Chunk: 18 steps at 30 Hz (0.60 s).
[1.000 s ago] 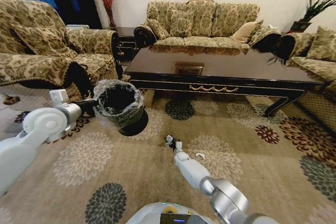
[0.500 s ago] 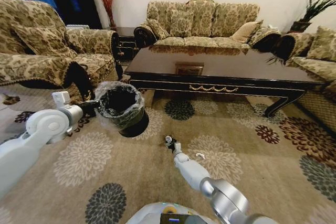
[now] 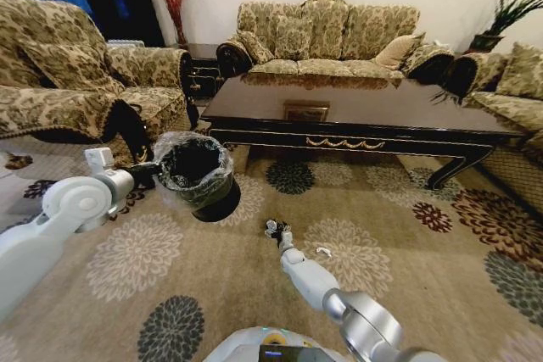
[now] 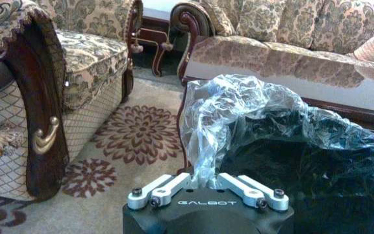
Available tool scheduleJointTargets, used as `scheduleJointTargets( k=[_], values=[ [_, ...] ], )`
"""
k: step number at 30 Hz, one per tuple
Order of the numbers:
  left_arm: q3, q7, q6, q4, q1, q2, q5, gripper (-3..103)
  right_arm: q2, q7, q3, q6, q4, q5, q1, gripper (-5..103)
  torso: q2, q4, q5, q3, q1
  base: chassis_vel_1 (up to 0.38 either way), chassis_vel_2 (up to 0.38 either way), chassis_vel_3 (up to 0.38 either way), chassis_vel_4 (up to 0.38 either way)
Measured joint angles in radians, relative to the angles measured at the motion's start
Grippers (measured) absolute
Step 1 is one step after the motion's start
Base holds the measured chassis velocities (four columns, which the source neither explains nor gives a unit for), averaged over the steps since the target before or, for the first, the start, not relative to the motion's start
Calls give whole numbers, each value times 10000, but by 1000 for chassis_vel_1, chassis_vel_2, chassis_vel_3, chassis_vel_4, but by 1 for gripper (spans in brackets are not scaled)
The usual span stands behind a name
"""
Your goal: Move to the front of the table and pick up the trash from the floor, then place it into the trash bin.
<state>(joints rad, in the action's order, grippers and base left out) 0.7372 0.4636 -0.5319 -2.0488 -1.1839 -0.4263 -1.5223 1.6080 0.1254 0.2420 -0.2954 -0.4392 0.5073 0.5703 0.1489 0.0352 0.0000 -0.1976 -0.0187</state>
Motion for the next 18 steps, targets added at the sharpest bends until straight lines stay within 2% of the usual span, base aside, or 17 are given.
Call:
scheduleJointTargets(
  k=[10, 18],
  values=[
    [34, -9, 0, 11, 0, 31, -19, 4, 0, -1, 47, -15, 36, -99, 37, 100, 0, 1, 0, 0, 0, 0, 0, 0, 0],
    [-59, -24, 0, 67, 51, 26, 0, 4, 0, 15, 9, -40, 92, -215, 1, 100, -1, -3, 0, -1, -4, -65, 64, 70, -71]
  ],
)
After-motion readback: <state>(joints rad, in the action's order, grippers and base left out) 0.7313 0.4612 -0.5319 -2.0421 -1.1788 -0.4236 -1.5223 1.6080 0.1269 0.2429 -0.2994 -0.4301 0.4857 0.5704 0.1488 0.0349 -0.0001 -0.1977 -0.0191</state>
